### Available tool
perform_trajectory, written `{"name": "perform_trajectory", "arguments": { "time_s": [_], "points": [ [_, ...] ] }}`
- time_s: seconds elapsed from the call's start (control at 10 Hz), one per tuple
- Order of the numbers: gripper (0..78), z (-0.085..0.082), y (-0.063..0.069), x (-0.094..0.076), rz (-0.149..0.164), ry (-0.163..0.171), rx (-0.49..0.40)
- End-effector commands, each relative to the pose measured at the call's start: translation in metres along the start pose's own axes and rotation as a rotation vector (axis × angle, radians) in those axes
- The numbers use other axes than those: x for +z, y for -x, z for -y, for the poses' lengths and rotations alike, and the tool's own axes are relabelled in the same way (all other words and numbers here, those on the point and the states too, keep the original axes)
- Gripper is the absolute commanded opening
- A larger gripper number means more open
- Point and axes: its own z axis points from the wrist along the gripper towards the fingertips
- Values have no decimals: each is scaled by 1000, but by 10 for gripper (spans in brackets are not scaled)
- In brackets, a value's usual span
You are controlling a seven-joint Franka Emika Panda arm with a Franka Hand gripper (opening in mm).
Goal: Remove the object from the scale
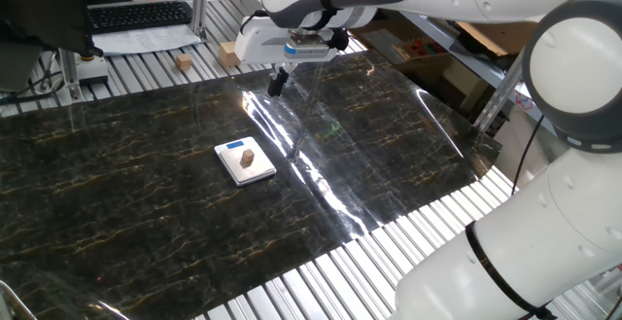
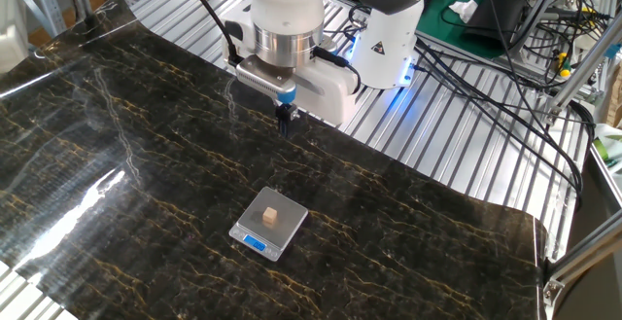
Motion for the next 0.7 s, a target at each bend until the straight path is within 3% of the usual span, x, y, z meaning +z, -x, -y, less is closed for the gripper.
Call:
{"name": "perform_trajectory", "arguments": {
  "time_s": [0.1, 0.7],
  "points": [
    [0, 0, 0, -1, 2, 3, 1],
    [0, -1, 0, -1, 5, -12, 4]
  ]
}}
